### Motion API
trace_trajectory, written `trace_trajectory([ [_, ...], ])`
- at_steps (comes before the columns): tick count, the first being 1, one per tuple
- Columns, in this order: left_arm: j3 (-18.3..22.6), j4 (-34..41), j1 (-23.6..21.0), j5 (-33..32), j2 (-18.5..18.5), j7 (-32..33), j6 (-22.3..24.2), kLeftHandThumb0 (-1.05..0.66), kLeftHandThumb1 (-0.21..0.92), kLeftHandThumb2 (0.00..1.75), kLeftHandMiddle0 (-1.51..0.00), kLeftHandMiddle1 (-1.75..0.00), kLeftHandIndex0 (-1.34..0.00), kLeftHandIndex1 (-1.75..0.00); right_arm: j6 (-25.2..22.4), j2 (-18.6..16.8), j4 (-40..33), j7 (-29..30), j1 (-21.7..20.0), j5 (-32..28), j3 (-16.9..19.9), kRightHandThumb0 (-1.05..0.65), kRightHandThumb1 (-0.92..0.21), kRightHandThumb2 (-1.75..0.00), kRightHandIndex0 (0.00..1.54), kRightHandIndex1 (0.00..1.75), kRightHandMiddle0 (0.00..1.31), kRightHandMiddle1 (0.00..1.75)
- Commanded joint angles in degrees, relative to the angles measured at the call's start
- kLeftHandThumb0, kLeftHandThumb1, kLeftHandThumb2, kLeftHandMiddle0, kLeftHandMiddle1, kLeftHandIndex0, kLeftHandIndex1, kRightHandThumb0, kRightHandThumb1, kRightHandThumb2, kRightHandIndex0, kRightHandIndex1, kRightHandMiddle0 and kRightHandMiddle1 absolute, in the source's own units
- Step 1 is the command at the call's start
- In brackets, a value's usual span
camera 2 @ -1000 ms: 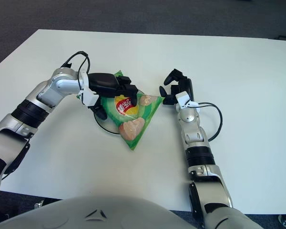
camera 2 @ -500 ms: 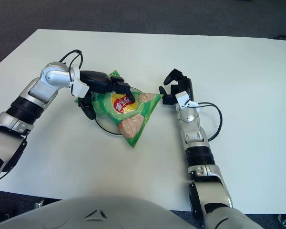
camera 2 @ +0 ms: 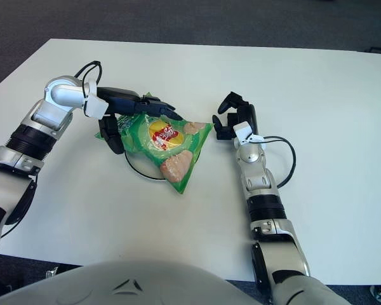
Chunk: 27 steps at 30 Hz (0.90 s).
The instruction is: Put the snack into the plate.
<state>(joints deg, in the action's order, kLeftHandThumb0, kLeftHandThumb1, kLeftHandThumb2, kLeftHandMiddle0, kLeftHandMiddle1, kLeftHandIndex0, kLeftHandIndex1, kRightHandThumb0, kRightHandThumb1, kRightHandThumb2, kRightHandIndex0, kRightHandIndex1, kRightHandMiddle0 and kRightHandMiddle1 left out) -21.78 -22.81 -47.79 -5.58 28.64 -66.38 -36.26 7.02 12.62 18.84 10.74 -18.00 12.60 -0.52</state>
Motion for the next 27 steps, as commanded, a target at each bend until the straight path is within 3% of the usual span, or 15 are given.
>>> trace_trajectory([
  [1,2.05,-0.44,-1.21,-3.03,-0.06,-2.30,1.21,-0.97,0.70,0.38,0.00,0.00,0.00,-0.10,-2.46,-0.62,4.03,-0.78,3.34,0.68,-0.78,-0.56,-0.15,-1.52,1.34,1.75,0.76,1.75],
  [6,5.39,-2.90,-2.21,-8.47,0.05,-6.41,0.92,-0.98,0.71,0.38,0.00,0.00,0.00,-0.09,-2.82,-0.81,3.80,-0.71,3.46,0.47,-0.60,-0.54,-0.18,-1.49,1.36,1.75,0.73,1.75],
  [15,8.63,-5.37,-3.88,-11.68,-1.04,-11.04,0.26,-1.00,0.75,0.36,0.00,0.00,0.00,-0.04,-2.17,-0.57,4.70,-1.56,3.26,0.00,-0.58,-0.53,-0.22,-1.44,1.34,1.75,0.70,1.75],
  [25,11.21,-7.81,-5.58,-14.86,-2.71,-14.75,7.02,-0.97,0.76,0.35,0.00,0.00,0.00,-0.06,-2.74,-0.78,4.25,-1.78,3.36,-0.14,-0.57,-0.52,-0.23,-1.42,1.32,1.75,0.69,1.75],
  [27,13.96,-9.39,-5.66,-15.60,-2.73,-13.15,6.93,-0.96,0.76,0.35,0.00,0.00,0.00,-0.11,-2.90,-0.76,4.08,-1.83,3.38,-0.01,-0.65,-0.52,-0.23,-1.42,1.32,1.75,0.69,1.75],
])
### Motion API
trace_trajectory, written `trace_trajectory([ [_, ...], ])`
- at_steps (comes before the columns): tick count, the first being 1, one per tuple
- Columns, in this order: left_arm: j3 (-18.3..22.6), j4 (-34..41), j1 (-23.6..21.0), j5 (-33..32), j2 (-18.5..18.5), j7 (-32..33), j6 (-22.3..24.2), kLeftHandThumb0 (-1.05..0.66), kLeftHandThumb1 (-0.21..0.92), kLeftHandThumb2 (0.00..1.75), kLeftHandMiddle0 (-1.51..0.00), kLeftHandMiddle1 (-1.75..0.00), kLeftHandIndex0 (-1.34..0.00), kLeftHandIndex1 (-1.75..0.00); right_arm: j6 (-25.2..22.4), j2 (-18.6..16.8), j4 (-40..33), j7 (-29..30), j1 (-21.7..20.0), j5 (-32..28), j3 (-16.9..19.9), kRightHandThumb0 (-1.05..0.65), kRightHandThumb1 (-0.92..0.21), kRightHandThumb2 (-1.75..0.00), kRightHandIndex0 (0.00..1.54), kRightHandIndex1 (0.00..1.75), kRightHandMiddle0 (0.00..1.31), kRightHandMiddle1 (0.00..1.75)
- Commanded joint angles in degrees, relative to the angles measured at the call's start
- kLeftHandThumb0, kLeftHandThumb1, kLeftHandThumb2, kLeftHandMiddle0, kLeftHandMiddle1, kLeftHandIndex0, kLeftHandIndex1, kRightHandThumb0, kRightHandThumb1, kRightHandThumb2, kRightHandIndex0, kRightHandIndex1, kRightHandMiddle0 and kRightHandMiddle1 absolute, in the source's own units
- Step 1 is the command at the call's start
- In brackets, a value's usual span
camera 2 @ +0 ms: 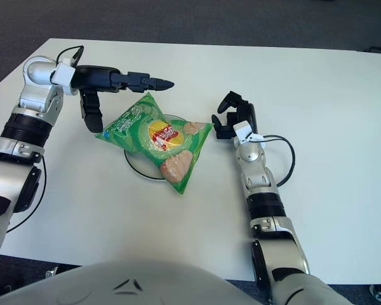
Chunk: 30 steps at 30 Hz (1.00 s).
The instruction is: Put the snack into the plate.
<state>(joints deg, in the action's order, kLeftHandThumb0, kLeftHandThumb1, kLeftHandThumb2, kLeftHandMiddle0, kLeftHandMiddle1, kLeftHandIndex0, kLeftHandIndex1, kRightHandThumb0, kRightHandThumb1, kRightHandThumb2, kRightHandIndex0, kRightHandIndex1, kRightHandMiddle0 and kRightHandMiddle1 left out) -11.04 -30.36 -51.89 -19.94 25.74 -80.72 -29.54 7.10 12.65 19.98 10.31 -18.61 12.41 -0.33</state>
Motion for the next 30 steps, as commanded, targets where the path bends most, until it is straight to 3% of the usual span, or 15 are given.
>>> trace_trajectory([
  [1,5.59,-1.61,-0.39,-1.92,0.57,3.54,0.06,-0.96,0.77,0.36,-0.02,-0.01,0.00,-0.16,-3.01,-0.69,2.90,-1.61,3.98,0.17,-0.86,-0.52,-0.23,-1.42,1.32,1.75,0.69,1.75],
  [4,10.15,1.21,3.60,-4.14,0.66,7.70,1.23,-0.98,0.83,0.35,-0.06,-0.02,0.00,-0.27,-2.88,-0.44,2.97,-2.11,3.99,-0.01,-0.79,-0.52,-0.23,-1.42,1.31,1.75,0.69,1.75],
  [7,11.58,3.78,5.75,-4.61,0.28,9.92,3.35,-1.00,0.87,0.33,-0.08,-0.03,0.00,-0.33,-2.74,-0.30,3.05,-2.36,3.98,-0.06,-0.63,-0.52,-0.23,-1.43,1.31,1.75,0.69,1.75],
  [13,13.16,7.79,9.09,3.12,-0.67,25.26,6.60,-1.02,0.91,0.32,-0.14,-0.06,0.00,-0.47,-2.43,0.01,3.23,-2.46,3.90,0.14,-0.61,-0.52,-0.22,-1.43,1.31,1.75,0.69,1.75],
  [17,13.59,5.15,9.33,6.39,-1.45,31.62,7.31,-1.03,0.92,0.33,-0.17,-0.07,0.00,-0.49,-2.17,0.26,3.51,-2.59,3.86,0.08,-0.54,-0.52,-0.22,-1.43,1.31,1.75,0.69,1.75],
  [19,14.02,6.57,10.68,7.38,-2.01,34.41,6.49,-1.03,0.92,0.32,-0.17,-0.07,0.00,-0.46,-2.13,0.32,3.69,-2.59,3.81,0.01,-0.48,-0.52,-0.22,-1.43,1.31,1.75,0.70,1.75],
  [22,14.15,4.26,11.27,11.88,-2.35,39.75,1.15,-1.03,0.92,0.32,-0.17,-0.07,0.00,-0.40,-2.15,0.22,3.91,-2.40,3.69,0.10,-0.44,-0.52,-0.22,-1.43,1.31,1.75,0.70,1.75],
  [26,14.01,-3.30,7.86,16.48,-3.61,46.23,-5.20,-1.04,0.92,0.33,-0.18,-0.07,0.00,-0.35,-2.00,0.28,4.28,-2.35,3.60,0.18,-0.37,-0.52,-0.22,-1.44,1.31,1.75,0.70,1.75],
  [30,13.92,-10.86,4.34,18.66,-4.48,50.53,-8.24,-1.04,0.92,0.32,-0.20,-0.08,0.00,-0.36,-1.82,0.32,4.39,-2.48,3.59,0.14,-0.37,-0.53,-0.22,-1.44,1.31,1.75,0.70,1.75],
])
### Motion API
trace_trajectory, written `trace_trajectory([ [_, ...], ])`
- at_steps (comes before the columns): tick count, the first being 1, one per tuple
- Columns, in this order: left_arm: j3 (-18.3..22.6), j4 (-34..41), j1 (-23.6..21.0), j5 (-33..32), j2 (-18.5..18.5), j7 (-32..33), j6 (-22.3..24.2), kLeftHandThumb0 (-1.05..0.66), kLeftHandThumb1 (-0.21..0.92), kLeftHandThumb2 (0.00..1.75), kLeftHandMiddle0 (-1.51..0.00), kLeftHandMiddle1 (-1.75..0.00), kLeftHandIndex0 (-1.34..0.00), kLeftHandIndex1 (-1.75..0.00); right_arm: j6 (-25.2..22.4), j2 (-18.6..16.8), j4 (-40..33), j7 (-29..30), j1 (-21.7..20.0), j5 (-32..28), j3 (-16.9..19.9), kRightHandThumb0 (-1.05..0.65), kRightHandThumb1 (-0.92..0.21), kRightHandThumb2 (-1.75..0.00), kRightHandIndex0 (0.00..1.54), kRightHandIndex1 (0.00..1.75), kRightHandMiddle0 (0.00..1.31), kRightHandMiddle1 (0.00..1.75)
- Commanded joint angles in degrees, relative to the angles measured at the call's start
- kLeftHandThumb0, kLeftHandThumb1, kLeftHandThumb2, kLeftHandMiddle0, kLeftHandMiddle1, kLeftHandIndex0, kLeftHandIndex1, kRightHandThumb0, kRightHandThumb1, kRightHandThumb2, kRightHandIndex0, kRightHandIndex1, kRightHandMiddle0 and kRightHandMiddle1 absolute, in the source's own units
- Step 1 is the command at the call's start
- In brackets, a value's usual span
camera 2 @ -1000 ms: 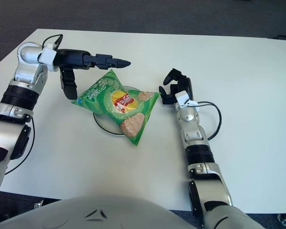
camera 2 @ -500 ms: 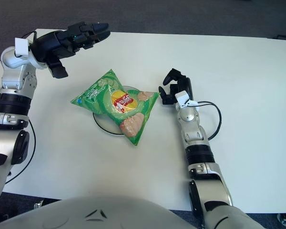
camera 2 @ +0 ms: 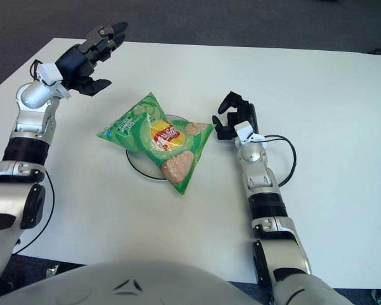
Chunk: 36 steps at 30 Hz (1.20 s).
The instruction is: Put the snack into the plate.
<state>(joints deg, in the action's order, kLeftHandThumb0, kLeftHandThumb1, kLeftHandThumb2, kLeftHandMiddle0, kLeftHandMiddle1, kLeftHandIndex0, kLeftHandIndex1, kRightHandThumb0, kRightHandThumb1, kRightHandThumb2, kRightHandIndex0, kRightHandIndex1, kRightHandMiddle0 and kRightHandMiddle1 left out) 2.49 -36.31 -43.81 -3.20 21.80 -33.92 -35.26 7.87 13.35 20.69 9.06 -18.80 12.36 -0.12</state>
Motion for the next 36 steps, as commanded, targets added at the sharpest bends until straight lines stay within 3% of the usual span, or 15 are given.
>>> trace_trajectory([
  [1,0.71,-5.99,-4.03,1.83,-0.76,4.62,-2.54,-1.03,0.92,0.31,-0.20,-0.08,0.00,-0.37,-2.56,-0.36,3.63,-1.30,3.88,0.15,-0.58,-0.53,-0.22,-1.44,1.31,1.75,0.70,1.75],
  [6,2.11,-10.29,-5.03,0.38,-1.51,6.89,-2.54,-0.95,0.90,0.27,-0.23,-0.11,0.00,-0.40,-2.44,-0.23,3.74,-1.47,3.97,0.08,-0.50,-0.52,-0.22,-1.43,1.32,1.75,0.70,1.75],
  [10,4.84,-16.29,-6.58,-3.57,-1.02,3.94,-1.84,-0.88,0.88,0.27,-0.25,-0.12,0.00,-0.40,-1.77,-0.17,4.04,-1.18,3.95,0.27,-0.52,-0.52,-0.22,-1.43,1.32,1.75,0.69,1.75],
  [11,5.48,-16.74,-6.92,-4.81,-1.41,3.35,-0.89,-0.85,0.88,0.30,-0.24,-0.13,0.00,-0.33,-1.72,-0.21,4.06,-1.11,3.94,0.32,-0.54,-0.52,-0.23,-1.43,1.32,1.75,0.69,1.75],
  [14,7.58,-17.20,-7.47,-8.15,-2.81,3.26,2.66,-0.78,0.75,0.48,-0.21,-0.26,0.00,-0.38,-2.00,-0.34,3.99,-0.96,3.89,0.44,-0.59,-0.52,-0.22,-1.43,1.32,1.75,0.69,1.75],
  [17,8.39,-16.44,-7.04,-9.18,-3.54,4.34,4.13,-0.74,0.69,0.58,-0.20,-0.34,0.00,-0.40,-2.21,-0.35,3.96,-0.97,3.86,0.48,-0.61,-0.52,-0.22,-1.43,1.32,1.75,0.70,1.75],
  [24,9.60,-9.77,-0.94,-9.92,-6.09,8.70,4.76,-0.78,0.87,0.51,-0.21,-0.58,0.00,-0.51,-2.26,-0.47,4.49,-0.94,3.45,0.53,-0.76,-0.52,-0.22,-1.44,1.32,1.75,0.70,1.75],
  [32,10.10,-7.51,2.78,-8.97,-5.64,12.13,6.40,-0.90,0.92,0.66,-0.25,-0.88,0.00,-0.88,-1.98,-0.67,5.37,-0.70,2.80,0.39,-0.77,-0.53,-0.20,-1.45,1.33,1.75,0.71,1.75],
  [34,10.39,-7.21,3.79,-9.01,-5.61,13.03,6.97,-0.91,0.92,0.69,-0.27,-1.04,0.00,-1.16,-1.87,-0.72,5.57,-0.73,2.68,0.32,-0.74,-0.53,-0.20,-1.46,1.33,1.75,0.71,1.75],
  [36,10.59,-6.54,4.73,-9.11,-5.78,13.94,7.79,-0.91,0.92,0.70,-0.27,-1.16,-0.01,-1.31,-1.81,-0.75,5.67,-0.75,2.63,0.29,-0.71,-0.53,-0.20,-1.46,1.33,1.75,0.71,1.75],
])
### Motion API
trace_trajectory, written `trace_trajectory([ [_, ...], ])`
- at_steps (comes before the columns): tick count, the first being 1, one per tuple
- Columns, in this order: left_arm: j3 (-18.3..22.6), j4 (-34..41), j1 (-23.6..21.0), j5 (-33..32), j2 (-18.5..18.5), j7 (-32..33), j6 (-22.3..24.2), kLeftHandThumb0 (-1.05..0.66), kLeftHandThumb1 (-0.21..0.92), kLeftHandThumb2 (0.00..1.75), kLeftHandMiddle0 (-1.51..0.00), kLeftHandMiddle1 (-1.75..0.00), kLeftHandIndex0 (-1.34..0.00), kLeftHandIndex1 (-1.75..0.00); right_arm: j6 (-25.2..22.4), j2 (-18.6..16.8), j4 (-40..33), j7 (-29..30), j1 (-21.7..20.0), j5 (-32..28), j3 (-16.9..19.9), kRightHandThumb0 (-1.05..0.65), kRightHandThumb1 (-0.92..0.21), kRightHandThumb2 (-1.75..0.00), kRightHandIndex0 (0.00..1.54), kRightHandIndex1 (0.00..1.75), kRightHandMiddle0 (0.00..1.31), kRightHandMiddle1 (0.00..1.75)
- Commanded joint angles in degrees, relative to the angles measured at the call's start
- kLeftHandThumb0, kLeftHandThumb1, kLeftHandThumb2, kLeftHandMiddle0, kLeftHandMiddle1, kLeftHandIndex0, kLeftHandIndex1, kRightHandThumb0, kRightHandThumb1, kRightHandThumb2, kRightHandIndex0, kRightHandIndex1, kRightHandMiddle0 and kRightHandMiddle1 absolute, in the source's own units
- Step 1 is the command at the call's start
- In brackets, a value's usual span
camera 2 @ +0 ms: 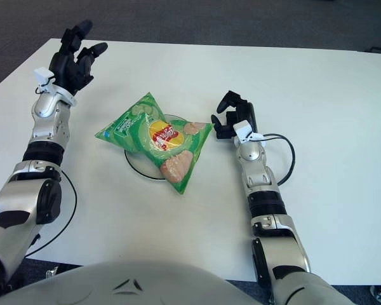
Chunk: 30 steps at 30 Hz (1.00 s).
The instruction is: Put the snack into the plate.
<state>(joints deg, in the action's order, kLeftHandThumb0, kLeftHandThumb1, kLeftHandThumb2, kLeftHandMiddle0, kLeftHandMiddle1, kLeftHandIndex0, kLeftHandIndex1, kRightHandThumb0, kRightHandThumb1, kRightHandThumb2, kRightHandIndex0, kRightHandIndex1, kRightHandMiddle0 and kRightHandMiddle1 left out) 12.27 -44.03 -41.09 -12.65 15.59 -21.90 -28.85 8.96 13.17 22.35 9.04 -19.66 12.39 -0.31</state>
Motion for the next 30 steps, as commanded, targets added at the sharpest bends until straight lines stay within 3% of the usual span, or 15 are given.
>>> trace_trajectory([
  [1,0.88,1.56,2.36,0.29,0.33,2.31,1.82,-0.90,0.92,0.70,-0.28,-1.24,-0.02,-1.37,-2.89,-0.58,4.04,-0.73,3.48,0.27,-0.51,-0.53,-0.20,-1.46,1.33,1.75,0.71,1.75],
  [2,1.11,1.92,2.97,0.20,-0.06,3.42,2.81,-0.90,0.92,0.70,-0.28,-1.27,-0.03,-1.40,-2.85,-0.66,4.15,-0.58,3.39,0.35,-0.52,-0.53,-0.20,-1.46,1.33,1.75,0.71,1.75],
  [4,1.39,2.54,3.81,0.06,-0.61,4.99,4.26,-0.85,0.92,0.68,-0.31,-1.44,-0.11,-1.60,-2.80,-0.75,4.29,-0.35,3.28,0.48,-0.54,-0.53,-0.20,-1.46,1.33,1.75,0.71,1.75],
  [8,1.56,3.82,5.78,-1.02,-1.92,5.63,6.11,-0.77,0.92,0.66,-0.38,-1.59,-0.25,-1.71,-2.93,-0.85,4.54,-0.08,3.09,0.63,-0.67,-0.53,-0.20,-1.46,1.33,1.75,0.72,1.75],
  [10,1.57,5.36,8.04,-1.98,-3.03,5.23,7.15,-0.55,0.76,0.80,-0.48,-1.68,-0.32,-1.73,-3.08,-0.86,4.41,-0.11,3.13,0.58,-0.71,-0.54,-0.19,-1.47,1.33,1.75,0.72,1.75],
  [13,1.88,7.37,11.13,-2.91,-3.41,4.68,8.98,-0.46,0.64,0.92,-0.61,-1.73,-0.38,-1.74,-3.02,-0.84,4.34,-0.19,3.19,0.50,-0.72,-0.54,-0.19,-1.47,1.34,1.75,0.72,1.75],
  [21,1.38,10.02,17.74,-2.47,-2.50,3.44,13.58,-0.44,0.46,1.13,-0.85,-1.75,-0.50,-1.75,-2.25,-0.33,5.24,-0.42,2.85,0.52,-0.71,-0.54,-0.19,-1.47,1.34,1.75,0.72,1.75],
  [30,0.81,9.75,20.38,-1.68,-2.39,2.27,13.16,-0.48,0.32,1.31,-1.03,-1.75,-0.61,-1.75,-1.54,0.13,5.69,-0.28,2.87,0.84,-0.80,-0.54,-0.19,-1.48,1.34,1.75,0.73,1.75],
])
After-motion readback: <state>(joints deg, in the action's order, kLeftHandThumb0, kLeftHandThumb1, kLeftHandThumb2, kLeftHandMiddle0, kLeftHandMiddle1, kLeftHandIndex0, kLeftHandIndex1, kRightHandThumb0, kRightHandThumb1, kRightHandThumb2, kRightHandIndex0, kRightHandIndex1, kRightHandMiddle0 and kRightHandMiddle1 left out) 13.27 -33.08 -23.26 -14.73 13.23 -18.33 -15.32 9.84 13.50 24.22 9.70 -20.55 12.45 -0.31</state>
